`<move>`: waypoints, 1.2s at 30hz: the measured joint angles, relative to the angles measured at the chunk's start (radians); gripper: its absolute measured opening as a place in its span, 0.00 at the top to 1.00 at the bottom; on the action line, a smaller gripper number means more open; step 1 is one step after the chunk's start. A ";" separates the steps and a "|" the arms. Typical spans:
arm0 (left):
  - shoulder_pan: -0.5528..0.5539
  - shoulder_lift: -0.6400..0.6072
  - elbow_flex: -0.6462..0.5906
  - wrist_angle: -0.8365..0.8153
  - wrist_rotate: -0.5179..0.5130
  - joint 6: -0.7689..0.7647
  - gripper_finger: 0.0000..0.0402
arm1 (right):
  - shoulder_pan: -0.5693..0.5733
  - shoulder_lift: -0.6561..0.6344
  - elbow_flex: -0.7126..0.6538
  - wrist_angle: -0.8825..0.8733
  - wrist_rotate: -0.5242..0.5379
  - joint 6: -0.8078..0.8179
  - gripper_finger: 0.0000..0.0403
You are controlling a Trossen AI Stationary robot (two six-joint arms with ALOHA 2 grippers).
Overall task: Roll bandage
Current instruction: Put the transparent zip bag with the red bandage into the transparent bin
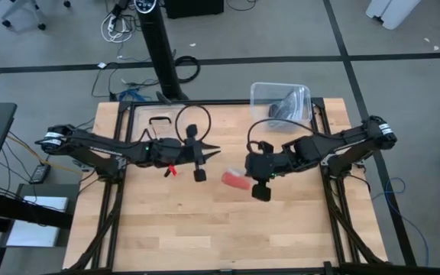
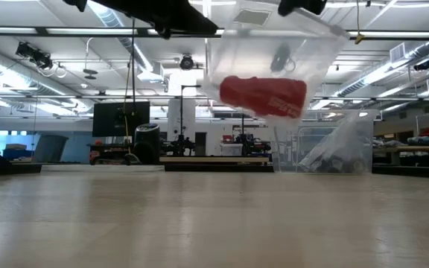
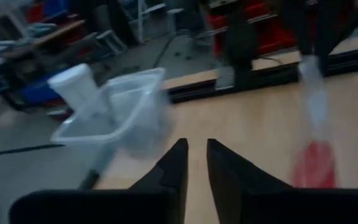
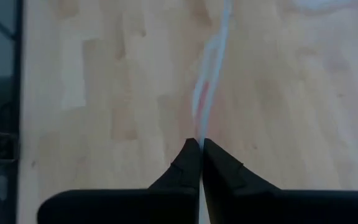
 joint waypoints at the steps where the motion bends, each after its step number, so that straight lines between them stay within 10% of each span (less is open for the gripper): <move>1: -0.002 -0.013 0.000 -0.010 -0.028 0.016 0.83 | -0.002 -0.007 0.000 -0.001 0.014 0.006 1.00; 18: 0.032 -0.075 -0.351 0.499 -0.143 0.040 0.72 | -0.364 -0.245 0.000 -0.022 0.157 0.084 1.00; 36: 0.027 -0.076 -0.380 0.518 -0.088 -0.037 0.72 | -0.881 -0.178 0.001 -0.132 -0.076 0.083 1.00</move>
